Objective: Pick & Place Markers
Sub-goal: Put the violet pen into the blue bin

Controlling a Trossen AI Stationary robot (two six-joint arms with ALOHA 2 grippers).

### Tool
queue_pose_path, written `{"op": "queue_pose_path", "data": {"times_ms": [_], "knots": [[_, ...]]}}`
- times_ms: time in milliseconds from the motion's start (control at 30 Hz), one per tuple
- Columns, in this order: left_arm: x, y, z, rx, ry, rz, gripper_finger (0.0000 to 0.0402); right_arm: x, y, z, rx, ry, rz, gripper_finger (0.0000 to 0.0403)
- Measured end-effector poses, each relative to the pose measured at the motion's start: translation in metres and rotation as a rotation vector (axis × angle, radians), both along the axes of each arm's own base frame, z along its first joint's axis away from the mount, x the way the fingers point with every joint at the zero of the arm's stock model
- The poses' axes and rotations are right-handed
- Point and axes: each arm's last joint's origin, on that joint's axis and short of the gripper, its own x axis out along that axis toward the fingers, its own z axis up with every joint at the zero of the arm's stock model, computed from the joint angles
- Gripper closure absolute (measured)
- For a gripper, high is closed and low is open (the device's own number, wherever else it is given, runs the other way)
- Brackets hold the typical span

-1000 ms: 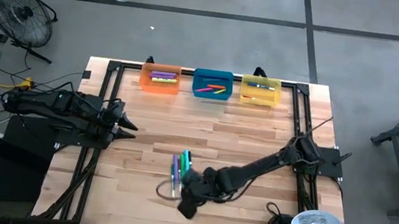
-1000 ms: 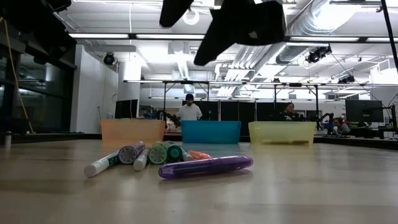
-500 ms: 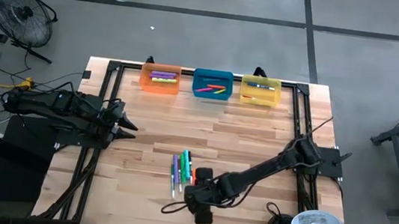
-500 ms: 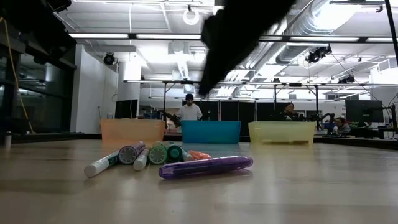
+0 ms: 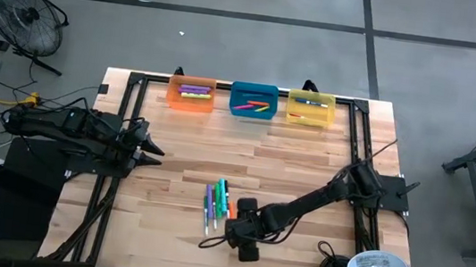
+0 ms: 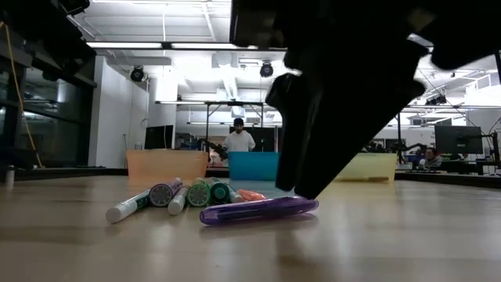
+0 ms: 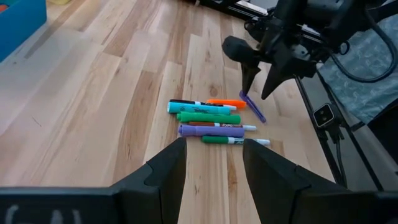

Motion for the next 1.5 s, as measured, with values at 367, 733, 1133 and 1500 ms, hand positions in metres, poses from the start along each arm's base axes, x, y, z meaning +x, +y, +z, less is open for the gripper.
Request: {"op": "queue_pose_path", "data": {"times_ms": [367, 733, 1133, 1500], "knots": [[0.000, 0.000, 0.000, 0.000, 0.000, 0.001, 0.0245, 0.002, -0.011, -0.007, 0.045, 0.028, 0.067, 0.0195], [0.000, 0.000, 0.000, 0.001, 0.000, 0.001, 0.0245, 0.003, -0.010, -0.015, -0.017, 0.017, 0.200, 0.0198], [0.000, 0.000, 0.000, 0.003, 0.004, 0.007, 0.0245, 0.003, -0.001, -0.029, -0.028, 0.034, 0.258, 0.0292], [0.000, 0.000, 0.000, 0.007, 0.003, 0.014, 0.0245, 0.001, -0.001, -0.031, 0.025, 0.073, 0.109, 0.0370]]}}
